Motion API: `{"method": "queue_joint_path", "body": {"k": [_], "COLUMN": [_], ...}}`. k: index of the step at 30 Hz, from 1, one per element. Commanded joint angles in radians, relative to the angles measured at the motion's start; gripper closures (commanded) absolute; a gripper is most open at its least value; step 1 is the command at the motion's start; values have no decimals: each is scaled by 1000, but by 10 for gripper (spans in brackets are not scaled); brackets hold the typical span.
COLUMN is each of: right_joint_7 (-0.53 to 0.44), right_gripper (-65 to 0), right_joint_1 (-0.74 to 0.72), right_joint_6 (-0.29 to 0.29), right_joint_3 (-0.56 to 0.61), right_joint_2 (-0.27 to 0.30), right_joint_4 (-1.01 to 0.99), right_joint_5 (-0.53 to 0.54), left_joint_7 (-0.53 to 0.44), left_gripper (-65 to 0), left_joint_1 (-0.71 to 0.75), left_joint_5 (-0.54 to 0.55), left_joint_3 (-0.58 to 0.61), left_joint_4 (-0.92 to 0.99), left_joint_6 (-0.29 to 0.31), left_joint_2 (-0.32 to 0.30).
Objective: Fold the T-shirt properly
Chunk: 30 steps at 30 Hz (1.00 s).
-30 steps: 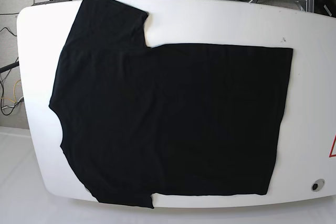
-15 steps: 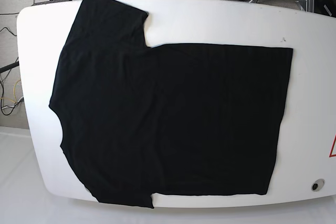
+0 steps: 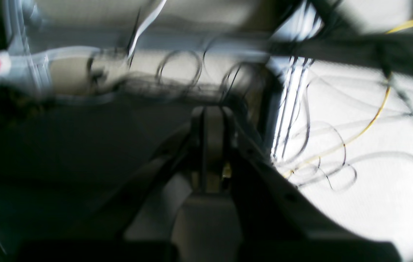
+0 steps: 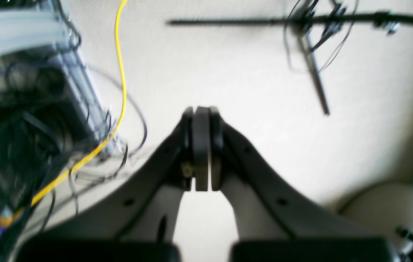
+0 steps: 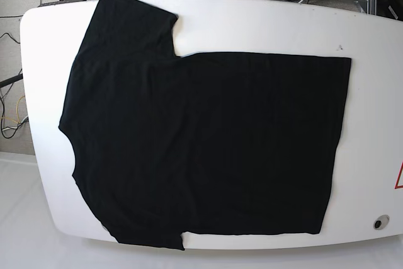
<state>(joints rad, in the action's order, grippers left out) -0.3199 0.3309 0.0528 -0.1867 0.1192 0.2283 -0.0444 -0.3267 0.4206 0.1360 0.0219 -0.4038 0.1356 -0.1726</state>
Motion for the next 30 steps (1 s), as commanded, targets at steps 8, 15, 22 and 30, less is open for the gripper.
{"method": "queue_joint_path", "body": {"k": [8, 15, 22, 30], "right_joint_7": [-44, -39, -35, -41], "right_gripper": [0, 0, 0, 0], "right_joint_1": [81, 156, 213, 292], "right_joint_6": [-13, -17, -22, -33], "right_joint_3": [-5, -10, -8, -7], "right_joint_2": [9, 16, 21, 20], "right_joint_4": [66, 168, 239, 328], "right_joint_5": [52, 66, 72, 58], "left_joint_7": [-15, -7, -1, -3], "left_gripper": [-7, -11, -8, -3], "left_joint_1": [81, 161, 202, 228], "left_joint_5": [-5, -10, -11, -33], "left_joint_3": [4, 5, -5, -31], "left_joint_4": [-106, -280, -334, -353], "left_joint_6": [7, 2, 0, 4], "left_joint_2": [-23, -49, -60, -51]}}
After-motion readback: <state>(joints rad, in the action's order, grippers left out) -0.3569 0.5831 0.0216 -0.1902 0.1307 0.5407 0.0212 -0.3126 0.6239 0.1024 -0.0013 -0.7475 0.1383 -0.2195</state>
